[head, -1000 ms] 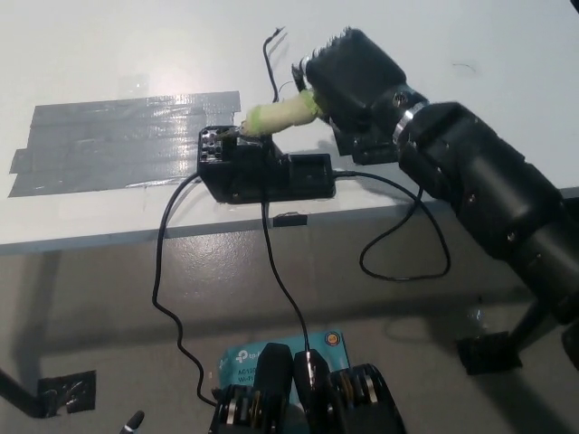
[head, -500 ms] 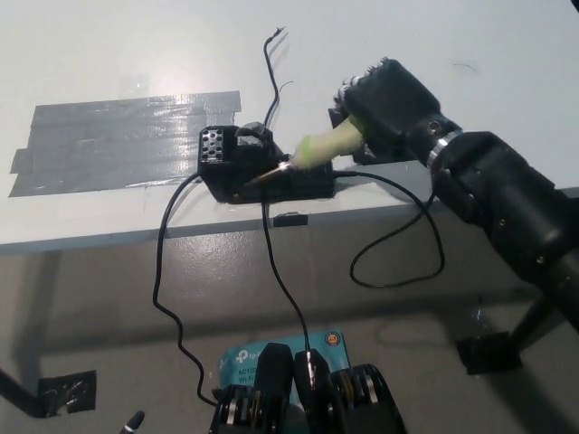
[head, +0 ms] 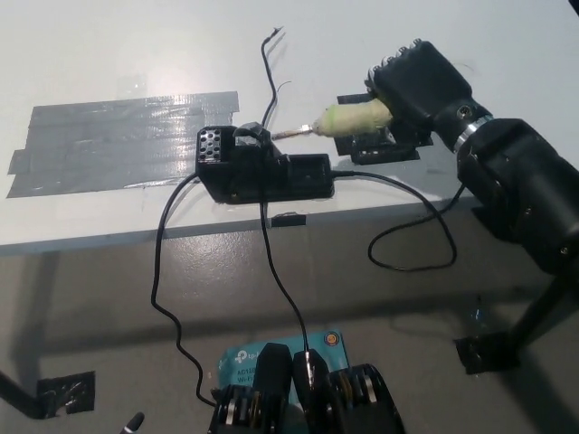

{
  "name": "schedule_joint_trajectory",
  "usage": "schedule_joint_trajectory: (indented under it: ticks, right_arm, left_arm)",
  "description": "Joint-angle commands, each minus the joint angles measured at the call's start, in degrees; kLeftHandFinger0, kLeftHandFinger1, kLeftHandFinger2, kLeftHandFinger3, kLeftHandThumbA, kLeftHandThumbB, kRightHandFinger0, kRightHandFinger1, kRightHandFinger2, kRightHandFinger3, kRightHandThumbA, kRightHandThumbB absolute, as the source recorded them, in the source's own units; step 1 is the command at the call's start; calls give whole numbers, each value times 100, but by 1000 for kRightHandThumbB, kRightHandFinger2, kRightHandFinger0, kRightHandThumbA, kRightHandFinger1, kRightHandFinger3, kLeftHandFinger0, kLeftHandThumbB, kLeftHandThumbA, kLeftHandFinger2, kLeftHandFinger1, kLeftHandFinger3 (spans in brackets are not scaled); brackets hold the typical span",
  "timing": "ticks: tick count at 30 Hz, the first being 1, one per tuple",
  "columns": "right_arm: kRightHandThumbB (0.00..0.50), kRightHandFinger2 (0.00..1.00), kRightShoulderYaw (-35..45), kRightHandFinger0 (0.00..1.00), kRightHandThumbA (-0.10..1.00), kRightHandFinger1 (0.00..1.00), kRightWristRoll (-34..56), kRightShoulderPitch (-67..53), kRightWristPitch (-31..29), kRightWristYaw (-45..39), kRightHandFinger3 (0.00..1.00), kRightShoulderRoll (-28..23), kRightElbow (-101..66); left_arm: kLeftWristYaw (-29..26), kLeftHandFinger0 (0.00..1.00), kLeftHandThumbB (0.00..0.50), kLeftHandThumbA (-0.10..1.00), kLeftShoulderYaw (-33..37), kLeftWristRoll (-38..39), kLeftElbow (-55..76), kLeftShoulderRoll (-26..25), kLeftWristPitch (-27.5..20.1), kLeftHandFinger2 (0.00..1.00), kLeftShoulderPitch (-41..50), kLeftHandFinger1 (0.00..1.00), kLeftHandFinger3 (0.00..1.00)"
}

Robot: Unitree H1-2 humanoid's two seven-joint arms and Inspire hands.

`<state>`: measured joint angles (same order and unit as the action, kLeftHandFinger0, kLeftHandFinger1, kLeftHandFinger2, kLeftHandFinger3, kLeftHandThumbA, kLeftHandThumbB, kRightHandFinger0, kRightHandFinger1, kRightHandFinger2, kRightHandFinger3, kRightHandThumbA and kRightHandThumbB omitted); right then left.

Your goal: The robot uses its right hand to grab and lift the soldering gun kept on the middle of the table and puts it in its base

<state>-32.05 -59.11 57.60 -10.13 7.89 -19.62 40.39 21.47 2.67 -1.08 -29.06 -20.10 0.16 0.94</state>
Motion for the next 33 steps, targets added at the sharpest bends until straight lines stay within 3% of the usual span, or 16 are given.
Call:
schedule_joint_trajectory:
  ticks: [1, 4, 5, 9, 11, 19, 22, 23, 25, 26, 27, 29, 30, 31, 32, 33]
  right_arm:
    - [180, 23, 295, 0, -100, 0, 230, 458, 135, 323, 31, 94, -111]
    - [134, 89, 427, 0, -100, 0, 263, 477, 173, 221, 68, 113, -133]
    - [114, 118, 468, 0, -100, 0, 231, 489, 238, 226, 136, 81, -182]
    - [75, 134, 651, 0, -100, 0, 390, 483, 256, 116, 54, 78, -154]
    - [95, 149, 684, 0, -100, 0, 354, 486, 203, 236, 0, 39, -128]
    - [141, 212, 536, 0, -100, 0, 189, 549, 60, 293, 0, -103, -106]
    - [128, 165, 438, 0, -100, 0, 122, 563, 50, 207, 78, -127, -211]
    - [123, 319, 301, 0, -100, 0, -10, 607, 18, 172, 249, -146, -200]
    - [150, 80, 186, 0, -100, 0, -47, 662, -70, 221, 223, -139, -106]
    - [155, 41, 169, 0, -100, 0, -34, 659, -68, 228, 216, -158, -113]
    - [158, 84, 134, 0, -100, 0, -7, 673, -98, 190, 166, -155, -93]
    - [242, 344, -9, 0, -100, 0, -142, 713, -56, 224, 211, -158, -61]
    - [286, 286, -94, 0, -100, 0, -232, 736, -79, 319, 186, -166, -21]
    - [291, 256, -152, 0, -100, 0, -290, 754, -118, 436, 177, -175, 31]
    - [258, 345, -179, 0, -100, 0, -255, 762, -97, 309, 151, -162, 51]
    - [252, 349, -193, 0, -100, 0, -234, 761, -81, 255, 142, -161, 53]
  left_arm:
    - [-4, 0, 500, 1000, 25, -20, 1, -119, -209, 254, 16, 0, 604]
    - [46, 0, 500, 1000, 21, 14, -50, -129, -230, 244, 1, 0, 600]
    - [77, 0, 500, 1000, 9, 51, -8, -131, -197, 248, 10, 0, 586]
    - [30, 0, 500, 1000, -8, 37, 8, -136, -164, 255, 55, 0, 585]
    - [11, 0, 500, 1000, -5, 25, -51, -128, -202, 260, 36, 0, 594]
    - [84, 0, 500, 1000, 20, 32, 17, -168, -133, 298, 22, 0, 607]
    - [71, 0, 500, 1000, 27, 13, 20, -177, -138, 280, 1, 0, 618]
    - [59, 0, 500, 1000, 39, -8, 38, -177, -125, 270, -5, 0, 608]
    - [78, 0, 500, 1000, 33, 20, 52, -173, -113, 272, -13, 0, 601]
    - [80, 0, 500, 1000, 40, 15, 54, -171, -109, 272, -21, 0, 601]
    - [103, 0, 500, 1000, 33, 42, 76, -167, -52, 291, -19, 10, 609]
    - [114, 0, 500, 1000, 33, 55, 45, -159, -45, 287, -52, 26, 604]
    - [119, 0, 500, 1000, 30, 64, 48, -156, -42, 286, -52, 24, 605]
    - [113, 0, 500, 1000, 35, 56, 48, -152, -52, 285, -57, 22, 607]
    - [117, 0, 500, 1000, 27, 68, 47, -149, -35, 283, -62, 21, 607]
    - [106, 0, 500, 1000, 33, 51, 48, -149, -31, 281, -70, 21, 607]
